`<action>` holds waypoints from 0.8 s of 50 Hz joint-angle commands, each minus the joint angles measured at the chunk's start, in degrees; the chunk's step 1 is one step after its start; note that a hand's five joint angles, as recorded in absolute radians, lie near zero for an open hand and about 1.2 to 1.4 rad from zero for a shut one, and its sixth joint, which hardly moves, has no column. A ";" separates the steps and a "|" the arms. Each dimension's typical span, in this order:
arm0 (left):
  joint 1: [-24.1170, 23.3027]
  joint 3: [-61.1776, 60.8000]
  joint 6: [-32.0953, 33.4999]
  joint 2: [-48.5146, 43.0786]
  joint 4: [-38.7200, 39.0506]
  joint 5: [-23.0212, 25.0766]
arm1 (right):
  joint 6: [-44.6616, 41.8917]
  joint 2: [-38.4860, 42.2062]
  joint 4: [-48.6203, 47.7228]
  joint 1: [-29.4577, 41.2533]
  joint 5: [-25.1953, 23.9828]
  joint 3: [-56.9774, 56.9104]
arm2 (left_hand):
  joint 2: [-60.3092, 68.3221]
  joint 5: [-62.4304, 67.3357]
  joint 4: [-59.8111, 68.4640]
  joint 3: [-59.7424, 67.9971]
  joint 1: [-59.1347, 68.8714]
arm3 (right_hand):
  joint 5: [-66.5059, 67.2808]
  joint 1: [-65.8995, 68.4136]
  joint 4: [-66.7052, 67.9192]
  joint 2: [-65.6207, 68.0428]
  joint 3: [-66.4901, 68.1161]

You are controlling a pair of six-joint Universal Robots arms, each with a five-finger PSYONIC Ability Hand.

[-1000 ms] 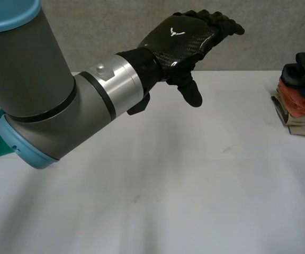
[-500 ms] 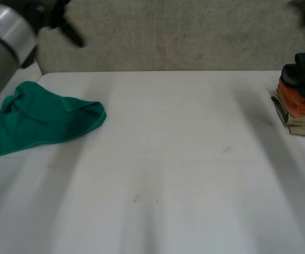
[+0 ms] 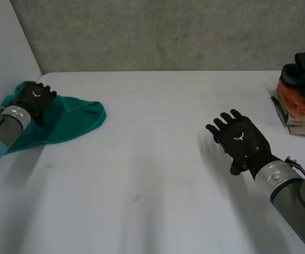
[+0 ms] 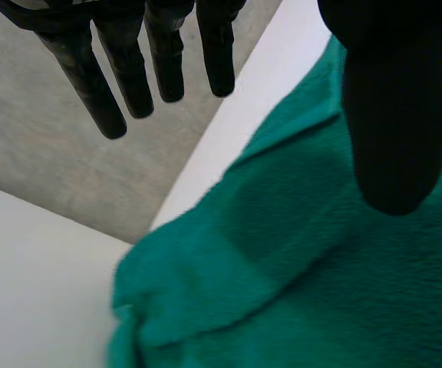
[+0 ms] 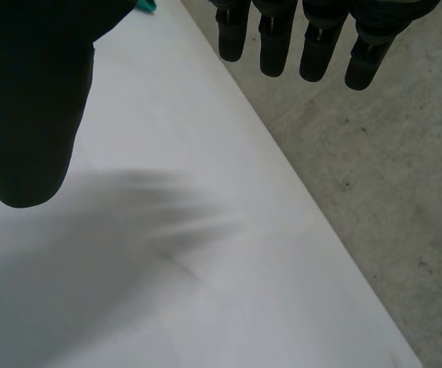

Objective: Fold the laundry.

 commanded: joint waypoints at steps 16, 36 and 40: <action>1.27 -15.19 -9.67 10.76 -7.91 0.67 | 0.09 0.76 -0.32 -0.51 -0.28 0.52 | 8.09 7.96 7.97 8.25 7.60 | -2.42 -2.75 -1.82 -2.25 -2.23; 3.91 -13.44 -2.55 4.52 -0.87 0.31 | 0.09 1.11 -0.32 -0.42 -0.28 0.78 | 9.10 8.97 8.98 9.26 8.61 | -2.42 -2.75 -1.82 -2.25 -2.23; 3.91 -11.59 -2.02 3.20 -0.87 -0.39 | 0.09 1.90 -0.32 -0.51 -0.28 0.78 | 10.61 10.48 10.48 10.76 10.12 | -2.42 -2.75 -1.82 -2.25 -2.23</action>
